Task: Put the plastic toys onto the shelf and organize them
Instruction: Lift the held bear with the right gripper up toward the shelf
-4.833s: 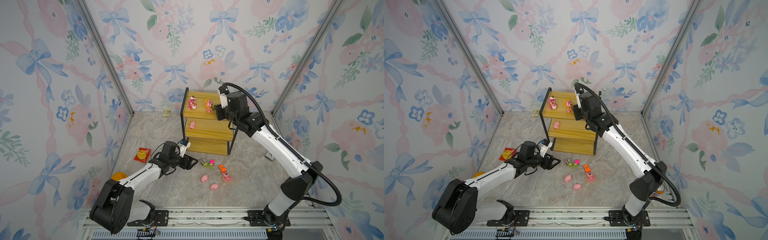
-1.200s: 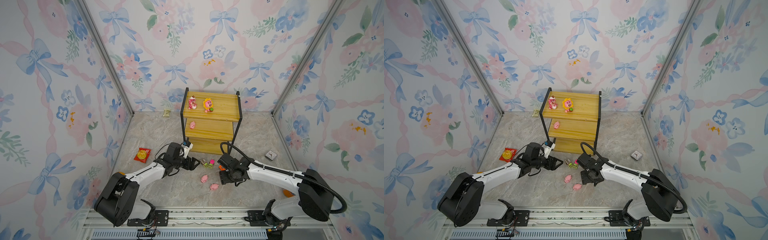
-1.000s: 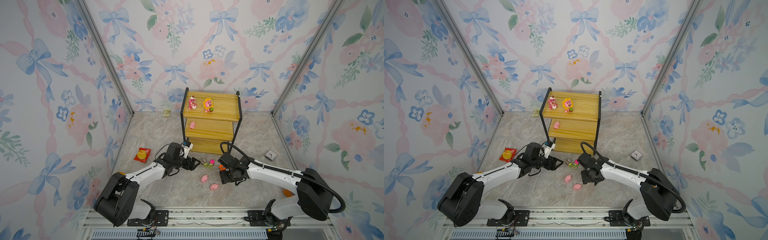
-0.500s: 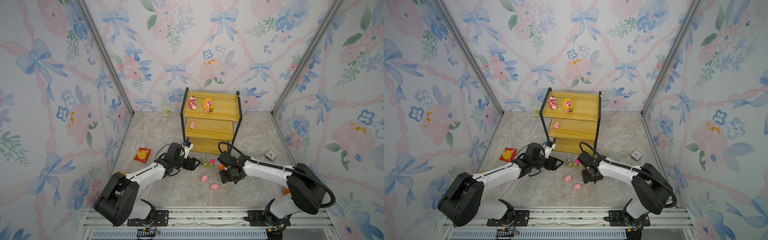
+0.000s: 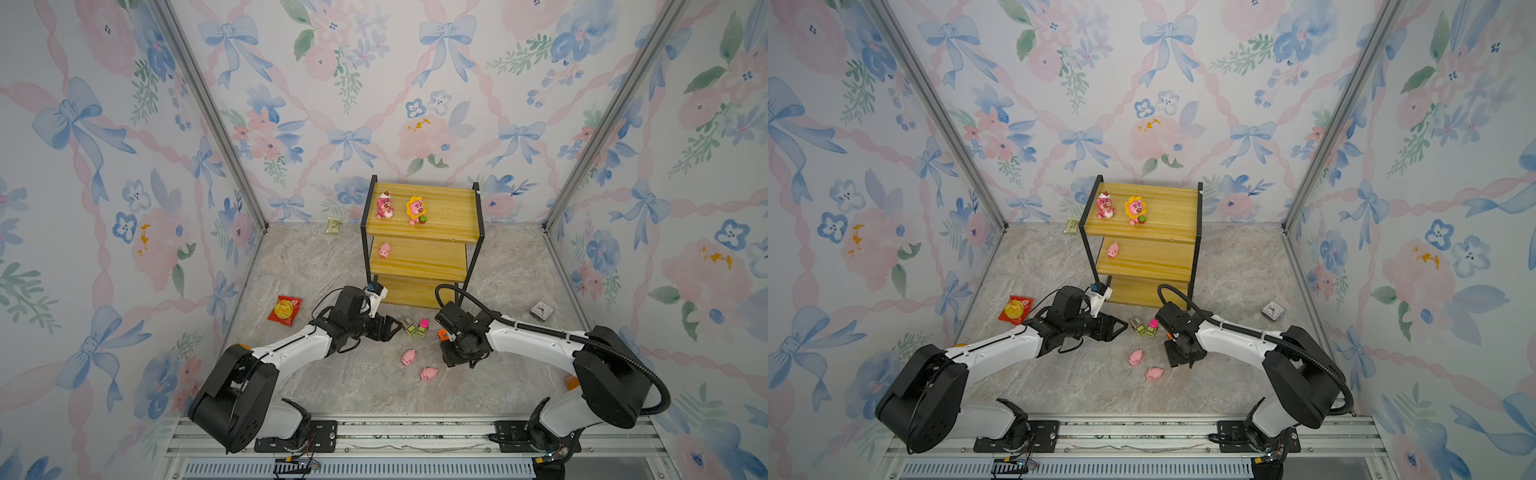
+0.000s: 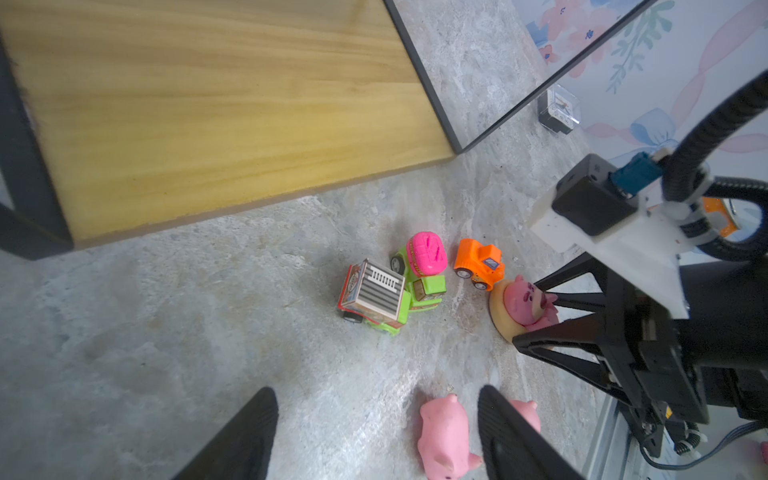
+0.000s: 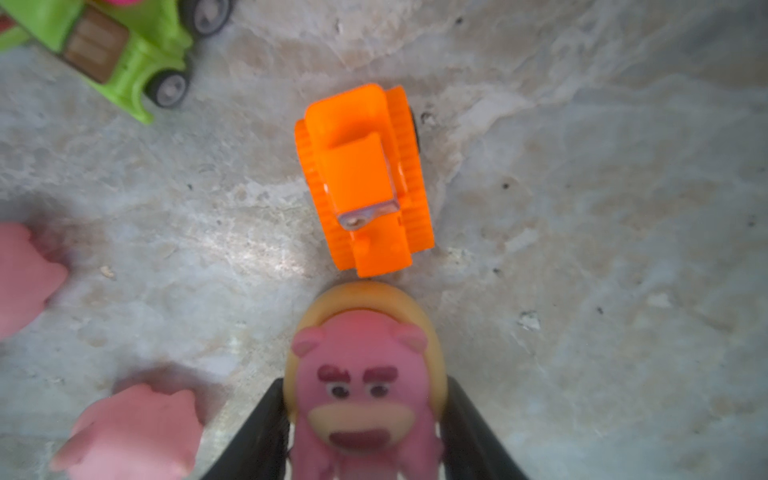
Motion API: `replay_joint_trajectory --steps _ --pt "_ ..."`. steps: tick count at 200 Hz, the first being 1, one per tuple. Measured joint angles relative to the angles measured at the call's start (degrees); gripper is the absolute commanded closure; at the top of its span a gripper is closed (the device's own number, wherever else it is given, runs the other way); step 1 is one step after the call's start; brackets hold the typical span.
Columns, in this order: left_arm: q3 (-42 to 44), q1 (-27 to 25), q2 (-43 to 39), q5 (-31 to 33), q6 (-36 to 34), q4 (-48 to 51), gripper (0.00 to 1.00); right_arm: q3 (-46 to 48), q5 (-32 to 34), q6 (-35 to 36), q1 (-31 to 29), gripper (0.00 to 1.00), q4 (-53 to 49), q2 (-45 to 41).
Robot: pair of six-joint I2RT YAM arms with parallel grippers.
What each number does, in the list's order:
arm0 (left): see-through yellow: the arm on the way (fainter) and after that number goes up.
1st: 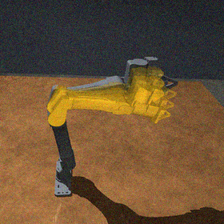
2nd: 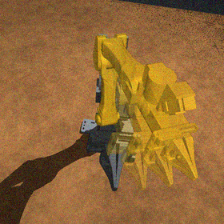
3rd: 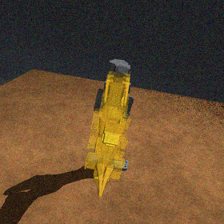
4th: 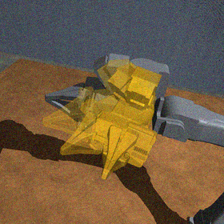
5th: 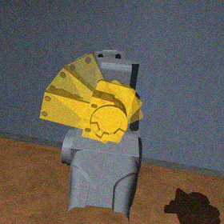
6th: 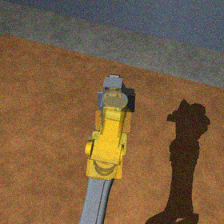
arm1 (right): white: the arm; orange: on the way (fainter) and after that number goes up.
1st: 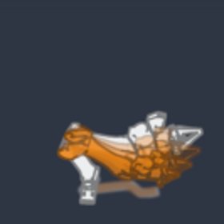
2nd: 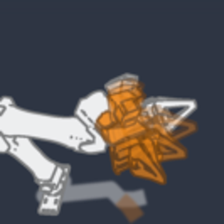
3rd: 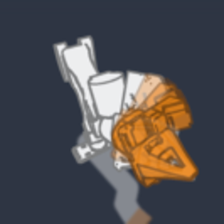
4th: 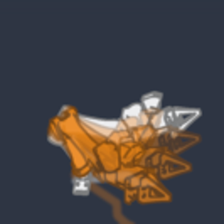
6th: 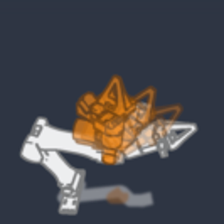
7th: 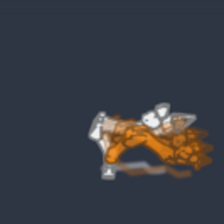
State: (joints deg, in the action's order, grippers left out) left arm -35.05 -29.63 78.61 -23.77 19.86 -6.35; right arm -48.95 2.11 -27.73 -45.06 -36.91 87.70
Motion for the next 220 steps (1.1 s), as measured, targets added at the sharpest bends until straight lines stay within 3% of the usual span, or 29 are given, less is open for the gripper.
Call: replay_joint_trajectory --steps 68,108,148,220 --pt "0.0 -0.2 0.7 0.0 0.3 -0.4 0.23 0.0 -0.9 0.4 0.0 0.69 -1.5 -1.3" --pt "0.0 -0.4 0.8 0.0 0.4 -0.5 0.23 -2.6 -1.3 1.2 0.0 0.72 -7.6 -5.4" --pt "-0.2 -0.4 1.0 -0.1 0.5 -1.3 0.23 -12.9 -1.2 2.2 -1.8 0.72 -15.9 -9.3" --pt "-0.2 -0.4 1.0 -0.7 0.8 -2.4 0.23 -40.8 3.7 6.4 -4.1 0.73 -30.8 -10.1"
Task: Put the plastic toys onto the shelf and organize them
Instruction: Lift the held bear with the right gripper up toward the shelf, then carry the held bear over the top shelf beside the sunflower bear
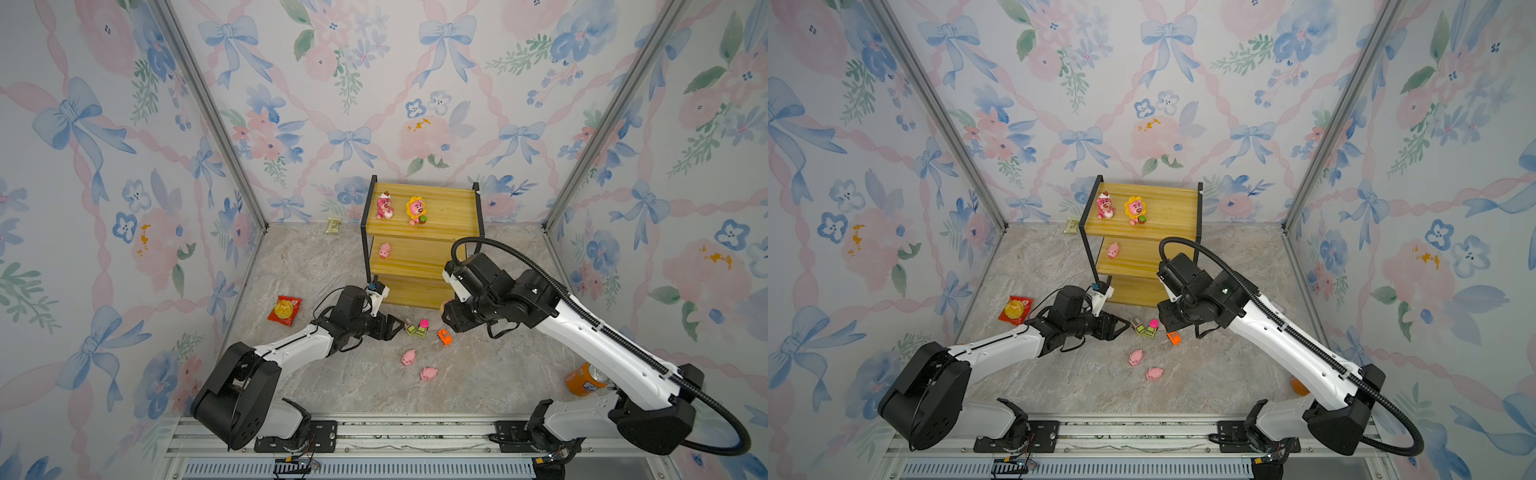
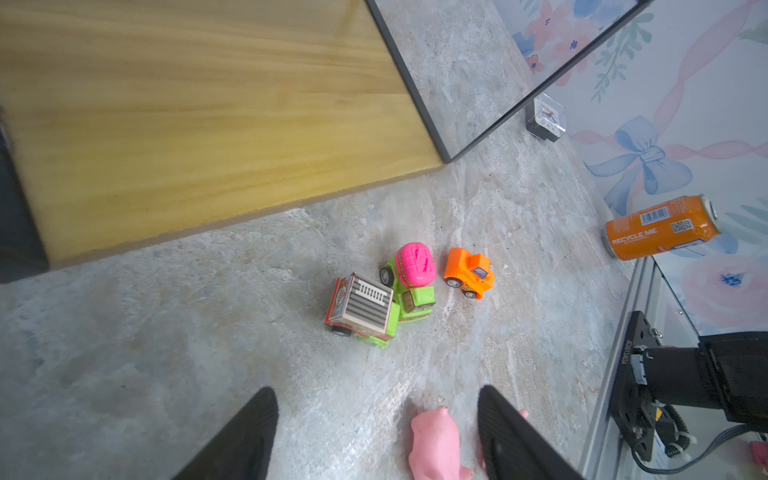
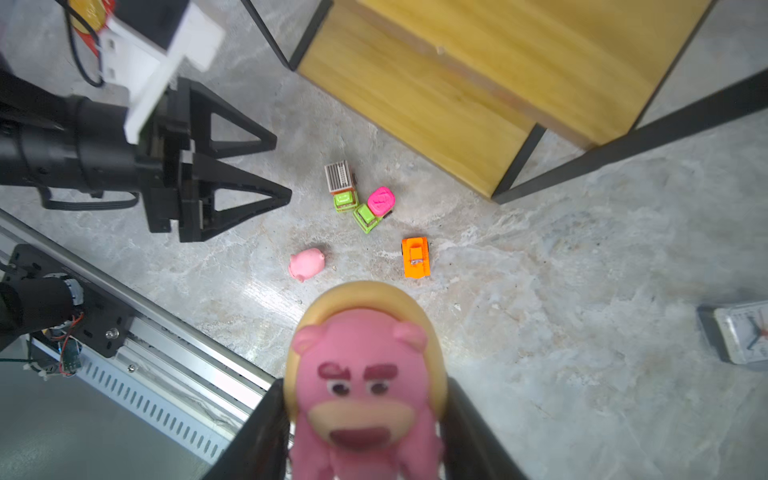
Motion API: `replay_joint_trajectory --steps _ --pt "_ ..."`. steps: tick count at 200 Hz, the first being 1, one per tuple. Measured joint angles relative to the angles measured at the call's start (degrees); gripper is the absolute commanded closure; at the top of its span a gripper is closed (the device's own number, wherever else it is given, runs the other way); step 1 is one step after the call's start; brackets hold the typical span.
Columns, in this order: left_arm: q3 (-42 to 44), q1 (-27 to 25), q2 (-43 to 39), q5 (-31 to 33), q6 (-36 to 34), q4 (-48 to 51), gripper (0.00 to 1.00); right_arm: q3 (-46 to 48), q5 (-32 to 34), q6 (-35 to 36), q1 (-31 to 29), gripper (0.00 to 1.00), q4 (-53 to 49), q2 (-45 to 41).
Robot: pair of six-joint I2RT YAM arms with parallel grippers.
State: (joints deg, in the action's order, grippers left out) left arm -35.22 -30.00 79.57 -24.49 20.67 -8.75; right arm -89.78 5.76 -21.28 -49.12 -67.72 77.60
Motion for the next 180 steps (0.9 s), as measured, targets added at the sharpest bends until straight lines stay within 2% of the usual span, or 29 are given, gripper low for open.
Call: replay_joint_trajectory --steps 64,148,180 --pt "-0.1 0.0 0.0 -1.1 -0.3 0.0 0.23 -17.5 6.2 6.3 1.3 0.73 -3.5 3.0" --pt "-0.3 0.0 -1.5 -2.1 -0.5 -0.2 0.23 -47.7 8.4 16.1 10.1 0.73 -5.4 19.8" --pt "-0.3 0.0 -2.9 -2.1 -0.5 -0.2 0.23 -51.9 8.0 17.8 12.5 0.73 -5.3 23.7"
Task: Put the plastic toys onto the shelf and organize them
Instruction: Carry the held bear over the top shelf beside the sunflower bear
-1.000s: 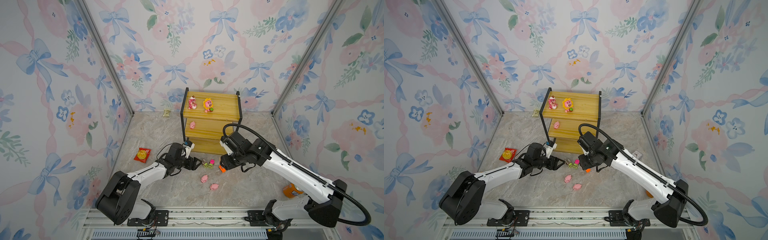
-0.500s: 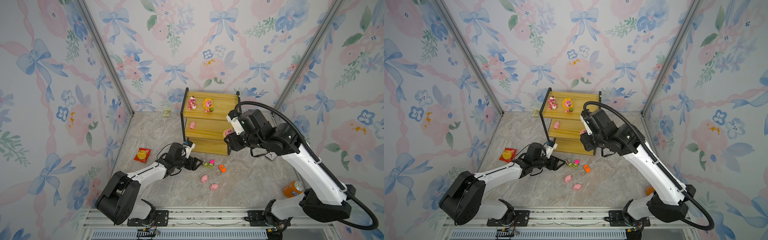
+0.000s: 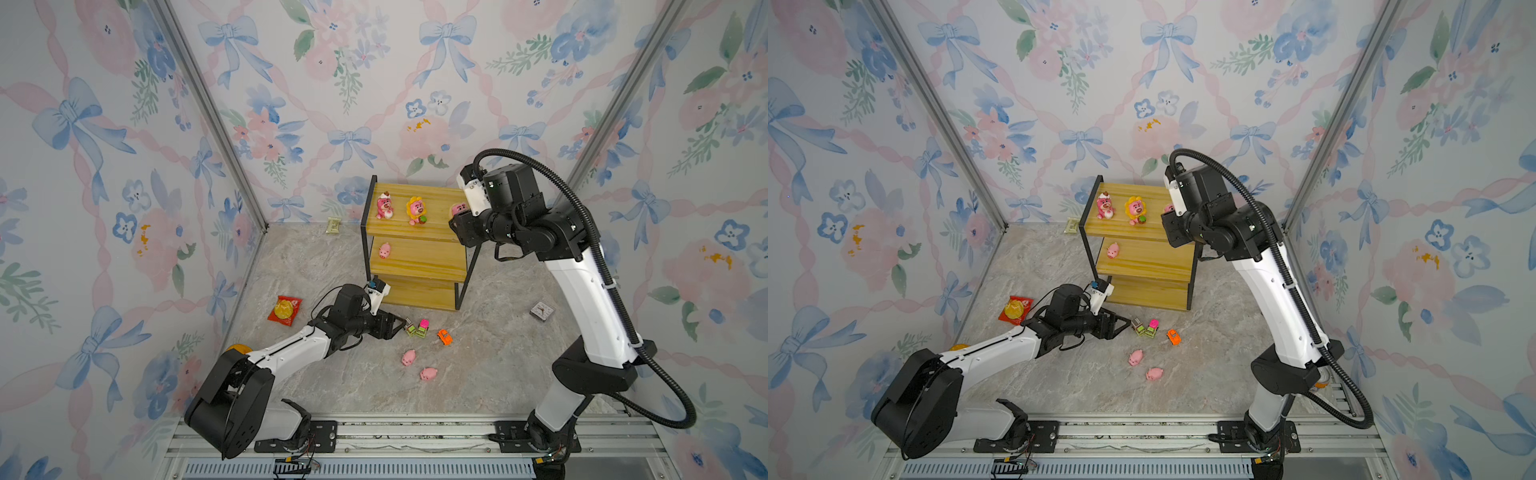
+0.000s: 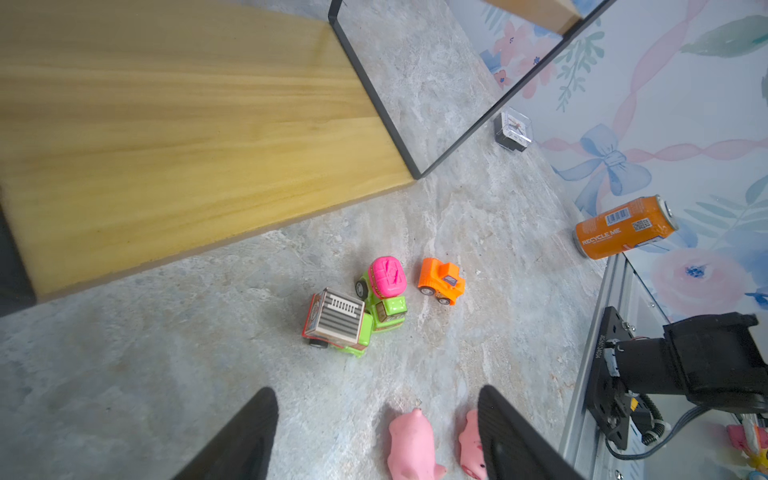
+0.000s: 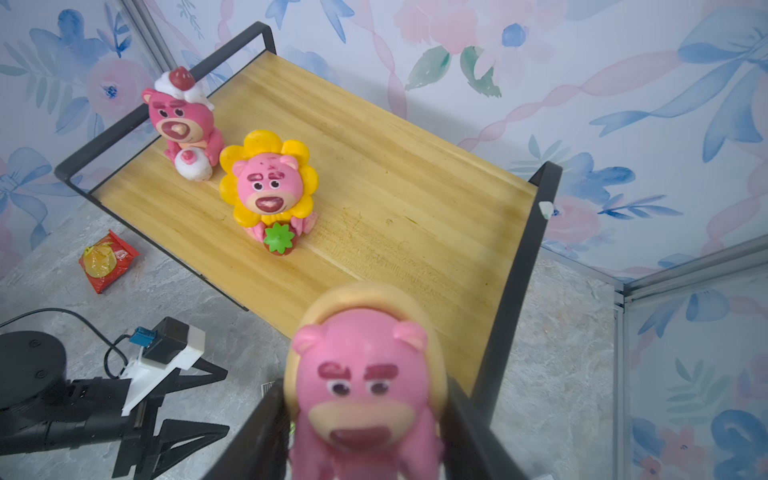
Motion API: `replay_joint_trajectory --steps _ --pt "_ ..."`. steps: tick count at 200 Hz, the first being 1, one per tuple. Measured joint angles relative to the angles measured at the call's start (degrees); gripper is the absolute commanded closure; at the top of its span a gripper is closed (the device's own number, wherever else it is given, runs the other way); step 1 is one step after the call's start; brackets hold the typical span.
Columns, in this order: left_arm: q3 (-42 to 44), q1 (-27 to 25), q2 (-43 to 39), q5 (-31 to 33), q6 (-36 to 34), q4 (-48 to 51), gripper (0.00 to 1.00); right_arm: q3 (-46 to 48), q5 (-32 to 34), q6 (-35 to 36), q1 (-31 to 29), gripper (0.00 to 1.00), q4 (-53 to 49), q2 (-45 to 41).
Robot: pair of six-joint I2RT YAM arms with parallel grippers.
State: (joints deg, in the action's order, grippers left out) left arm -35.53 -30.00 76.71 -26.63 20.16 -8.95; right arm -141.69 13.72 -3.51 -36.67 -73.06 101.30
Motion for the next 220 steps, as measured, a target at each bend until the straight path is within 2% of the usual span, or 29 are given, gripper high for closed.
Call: replay_joint_trajectory --steps 153,220 --pt "0.0 0.0 -1.3 0.0 -0.2 0.0 0.23 -0.1 -4.2 1.2 4.3 0.72 2.7 6.4" --pt "0.0 0.0 -1.3 0.0 -0.2 0.0 0.23 -0.1 -4.3 1.2 4.4 0.62 3.1 6.6"
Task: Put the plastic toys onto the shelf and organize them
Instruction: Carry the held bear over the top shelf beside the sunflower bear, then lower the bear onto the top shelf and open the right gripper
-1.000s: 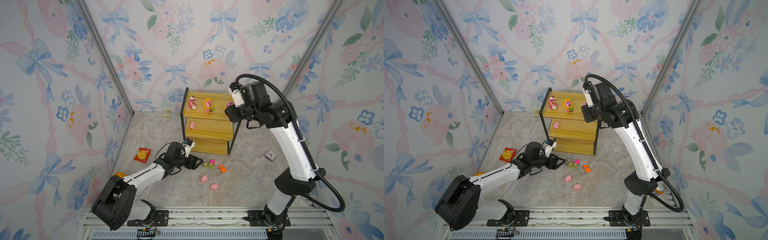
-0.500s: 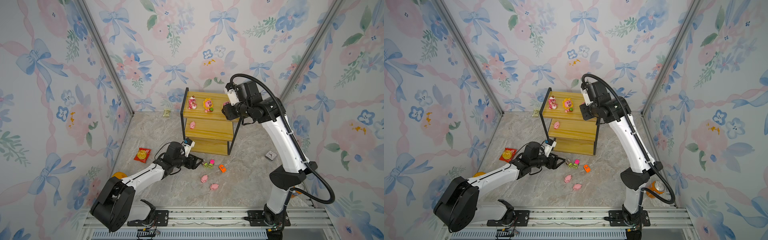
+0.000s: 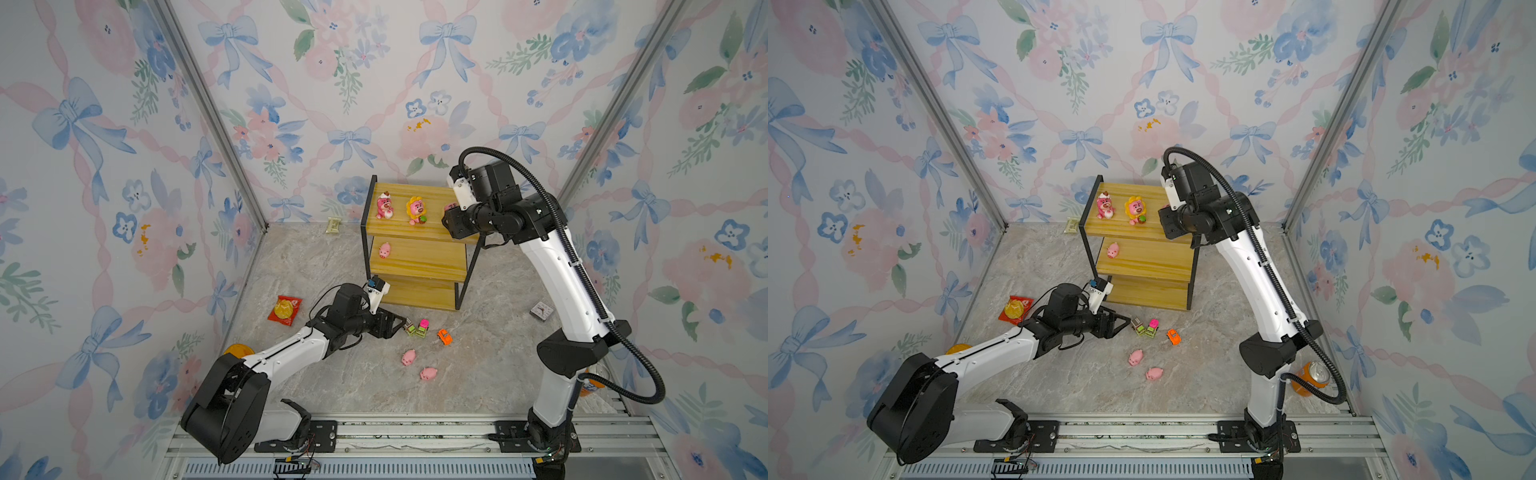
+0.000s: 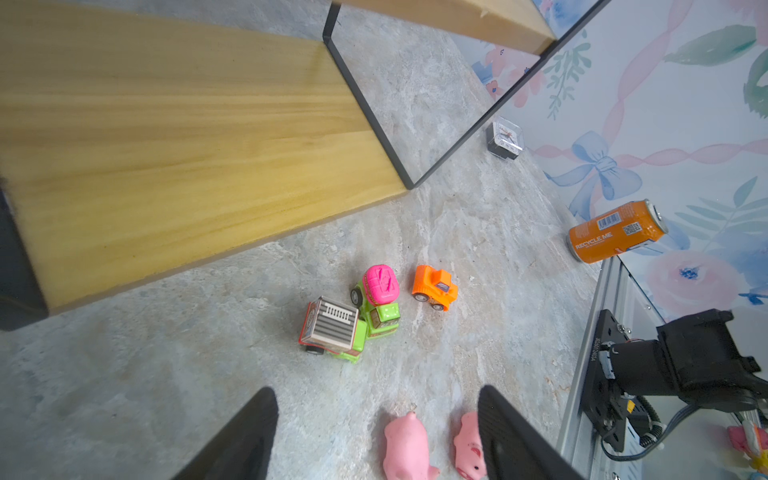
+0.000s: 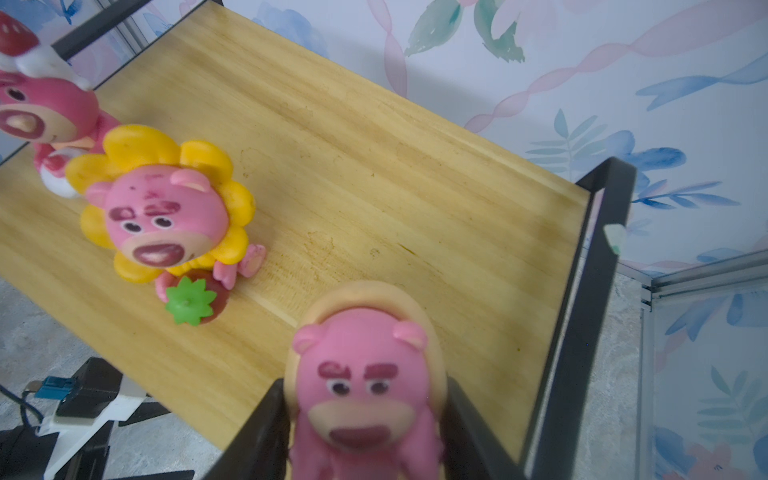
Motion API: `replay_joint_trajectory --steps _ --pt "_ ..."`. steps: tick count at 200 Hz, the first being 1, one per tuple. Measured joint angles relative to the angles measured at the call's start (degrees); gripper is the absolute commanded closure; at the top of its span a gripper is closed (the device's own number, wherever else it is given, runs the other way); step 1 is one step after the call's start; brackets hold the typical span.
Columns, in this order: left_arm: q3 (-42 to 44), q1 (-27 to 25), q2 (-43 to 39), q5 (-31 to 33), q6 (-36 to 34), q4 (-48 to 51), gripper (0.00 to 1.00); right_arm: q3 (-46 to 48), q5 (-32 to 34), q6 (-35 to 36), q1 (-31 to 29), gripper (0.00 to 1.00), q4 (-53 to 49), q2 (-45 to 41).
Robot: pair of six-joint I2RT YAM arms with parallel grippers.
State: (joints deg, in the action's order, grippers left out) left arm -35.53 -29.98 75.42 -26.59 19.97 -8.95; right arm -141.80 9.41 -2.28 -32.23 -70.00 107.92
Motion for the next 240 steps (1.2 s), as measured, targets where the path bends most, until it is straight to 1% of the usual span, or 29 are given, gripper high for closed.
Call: replay_joint_trajectory --steps 31,90,180,240 --pt "0.0 0.0 0.0 0.0 0.0 0.0 0.23 0.0 0.0 0.2 0.0 0.61 0.1 0.0" --pt "0.0 0.0 0.0 0.0 0.0 0.0 0.23 0.0 0.0 0.4 0.2 0.57 0.2 0.0" --pt "0.0 0.0 0.0 0.0 0.0 0.0 0.23 0.0 0.0 0.4 0.4 0.54 0.2 0.3" --pt "0.0 0.0 0.0 0.0 0.0 0.0 0.23 0.1 0.1 0.7 0.4 0.49 0.4 0.7"
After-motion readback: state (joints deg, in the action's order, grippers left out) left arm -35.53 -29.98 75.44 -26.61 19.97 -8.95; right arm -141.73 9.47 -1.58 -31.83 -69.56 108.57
